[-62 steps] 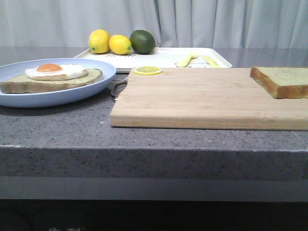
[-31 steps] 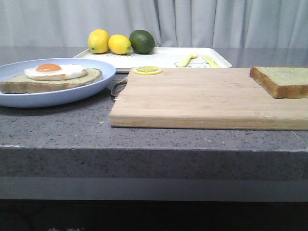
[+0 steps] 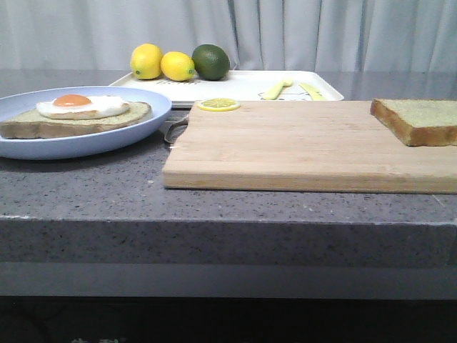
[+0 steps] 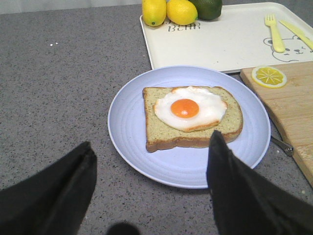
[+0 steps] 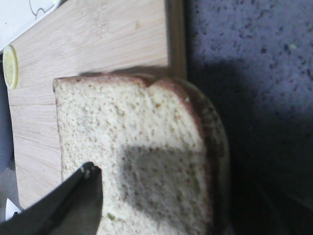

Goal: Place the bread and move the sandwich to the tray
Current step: 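Lower the right gripper and grasp the bread slice by its edge, then lift the bread slice and carry it over the egg on the plate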

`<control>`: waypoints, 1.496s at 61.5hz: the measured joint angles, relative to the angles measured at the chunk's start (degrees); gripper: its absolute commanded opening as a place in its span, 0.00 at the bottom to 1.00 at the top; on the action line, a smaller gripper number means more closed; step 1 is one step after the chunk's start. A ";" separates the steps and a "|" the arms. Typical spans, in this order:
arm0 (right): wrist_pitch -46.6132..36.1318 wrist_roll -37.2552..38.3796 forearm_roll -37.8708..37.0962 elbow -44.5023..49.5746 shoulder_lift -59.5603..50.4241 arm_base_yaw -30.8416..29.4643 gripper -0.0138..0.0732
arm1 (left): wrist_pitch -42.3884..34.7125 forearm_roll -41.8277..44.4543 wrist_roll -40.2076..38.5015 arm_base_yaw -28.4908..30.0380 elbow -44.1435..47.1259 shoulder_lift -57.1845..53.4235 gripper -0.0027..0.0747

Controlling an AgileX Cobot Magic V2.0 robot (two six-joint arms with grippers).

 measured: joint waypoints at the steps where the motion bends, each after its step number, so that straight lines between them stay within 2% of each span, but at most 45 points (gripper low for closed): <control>1: -0.11 0.00 -0.01 0.00 0.00 0.00 0.63 | 0.00 0.00 0.00 0.00 0.00 0.00 0.64; 8: -0.48 0.00 -0.71 0.00 0.04 -0.12 0.48 | 0.00 0.00 0.00 0.00 0.00 0.00 0.64; 13: -0.48 0.00 -0.80 0.00 0.04 -0.12 0.43 | 0.00 0.00 0.00 0.00 0.00 0.00 0.64; 44: -0.11 0.00 3.44 0.10 -13.45 -0.12 0.41 | 0.00 0.21 0.00 0.00 0.00 0.00 0.64; 49: 0.13 0.00 3.95 0.10 -15.84 0.56 0.37 | 0.00 0.21 0.00 0.00 0.00 0.00 0.64; 57: 0.47 0.00 4.28 0.34 -17.07 2.24 0.24 | 0.00 0.21 0.00 0.00 0.00 0.00 0.64; 64: 0.47 0.23 5.29 0.56 -17.17 3.93 0.23 | 0.00 0.21 0.00 0.00 0.00 0.00 0.64; 71: 0.47 0.45 9.37 0.56 -17.17 6.24 0.23 | 0.00 0.21 0.00 0.00 0.00 0.00 0.64; 78: 0.47 0.45 17.73 0.77 -17.17 10.18 0.23 | 0.00 0.21 0.00 0.00 0.00 0.00 0.64; 84: 0.37 0.45 25.45 0.77 -17.17 14.78 0.23 | 0.00 0.21 0.00 0.00 0.00 0.00 0.64; 92: -0.40 0.45 30.93 0.77 -17.17 21.55 0.23 | 0.00 0.21 0.00 0.00 0.00 0.00 0.64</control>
